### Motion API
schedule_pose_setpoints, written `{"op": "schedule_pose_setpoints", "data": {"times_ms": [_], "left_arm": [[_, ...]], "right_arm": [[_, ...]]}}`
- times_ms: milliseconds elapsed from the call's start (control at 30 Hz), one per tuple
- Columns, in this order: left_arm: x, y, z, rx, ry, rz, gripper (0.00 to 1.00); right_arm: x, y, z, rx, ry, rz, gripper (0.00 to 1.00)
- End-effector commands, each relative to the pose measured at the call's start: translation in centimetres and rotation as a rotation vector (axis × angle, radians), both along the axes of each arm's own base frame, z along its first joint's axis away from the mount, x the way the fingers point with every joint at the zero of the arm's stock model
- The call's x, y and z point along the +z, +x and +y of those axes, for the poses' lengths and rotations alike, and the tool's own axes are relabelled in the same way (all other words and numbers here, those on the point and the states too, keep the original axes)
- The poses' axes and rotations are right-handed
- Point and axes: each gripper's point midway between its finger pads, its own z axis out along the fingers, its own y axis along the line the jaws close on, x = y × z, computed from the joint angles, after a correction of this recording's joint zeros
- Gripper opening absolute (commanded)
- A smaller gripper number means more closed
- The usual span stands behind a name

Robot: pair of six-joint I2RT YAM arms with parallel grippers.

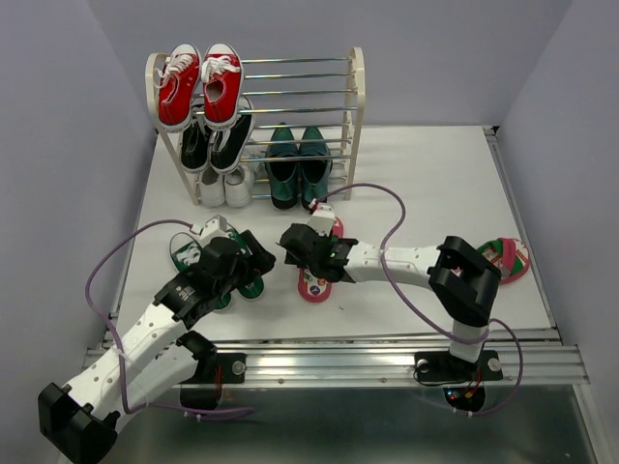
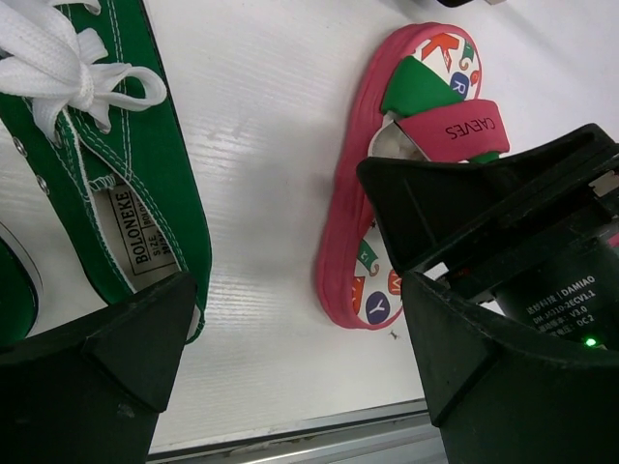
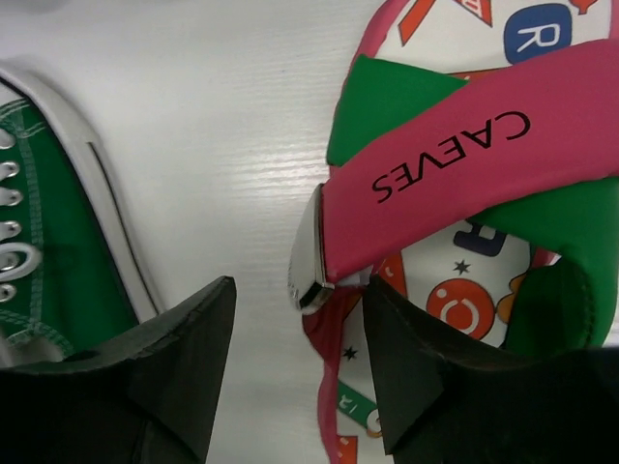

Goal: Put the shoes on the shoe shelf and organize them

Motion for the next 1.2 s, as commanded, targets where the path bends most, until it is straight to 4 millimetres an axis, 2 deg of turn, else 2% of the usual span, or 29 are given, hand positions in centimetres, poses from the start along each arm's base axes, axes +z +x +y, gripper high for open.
{"op": "schedule_pose_setpoints", "data": {"times_ms": [0,33,133,167,200,300,333,400,433,500,533,567,600,633,700,733,900,1167], "left_arm": [[0.0,-0.4,-0.3,-0.026,-0.012,0.0,0.99],[0.0,-0.4,-0.4,-0.03,-0.013,-0.002,0.99],[0.3,-0.7,-0.7,-0.057,-0.024,-0.005,0.99],[0.4,-0.7,-0.8,-0.063,-0.026,-0.008,0.99],[0.5,-0.8,-0.8,-0.065,-0.028,-0.01,0.99],[0.9,-0.9,-1.2,-0.095,-0.03,-0.021,0.99],[0.9,-0.9,-1.2,-0.096,-0.027,-0.017,0.99],[1.0,-1.1,-1.8,-0.124,-0.028,-0.013,0.99],[1.0,-1.1,-2.0,-0.132,-0.025,-0.011,0.99],[0.9,-1.6,-3.1,-0.167,-0.019,-0.002,0.99],[1.0,-1.6,-3.5,-0.174,-0.018,-0.006,0.99],[0.9,-1.8,-4.1,-0.195,-0.016,-0.001,0.99],[1.3,-2.0,-4.9,-0.225,-0.016,-0.008,0.99],[0.8,-2.9,-6.3,-0.282,0.0,0.006,0.99],[0.6,-3.5,-7.8,-0.323,0.028,0.002,0.99],[0.7,-4.5,-9.0,-0.373,0.034,-0.009,0.99],[-0.7,-5.3,-11.9,-0.458,0.111,-0.042,0.99],[-3.3,-5.0,-12.3,-0.467,0.228,-0.024,0.99]], "right_arm": [[5.0,-1.3,1.6,0.07,0.152,-0.005,0.64],[5.2,-1.7,1.5,0.084,0.159,0.002,0.66],[6.1,-3.7,0.6,0.152,0.187,0.035,0.8],[6.4,-4.2,0.1,0.164,0.19,0.037,0.94],[6.8,-5.1,-1.2,0.178,0.189,0.041,1.0],[6.9,-7.1,-3.1,0.225,0.173,0.077,1.0],[7.2,-7.9,-4.6,0.226,0.155,0.094,1.0],[5.4,-9.1,-7.8,0.186,0.069,0.142,1.0],[5.1,-9.5,-9.1,0.153,0.05,0.154,1.0],[5.5,-9.4,-12.6,0.07,-0.005,0.11,1.0],[5.4,-9.3,-14.9,0.006,-0.064,0.095,1.0],[6.3,-9.4,-16.1,-0.017,-0.057,0.066,1.0],[6.2,-9.3,-17.4,-0.048,-0.071,0.06,1.0],[6.2,-9.4,-18.6,-0.077,-0.084,0.06,1.0],[7.0,-9.0,-20.3,-0.121,-0.063,0.036,1.0],[7.2,-8.8,-20.9,-0.126,-0.064,0.028,1.0],[8.4,-8.0,-22.8,-0.164,-0.062,-0.013,1.0],[9.2,-7.3,-23.2,-0.179,-0.076,-0.042,1.0]]}}
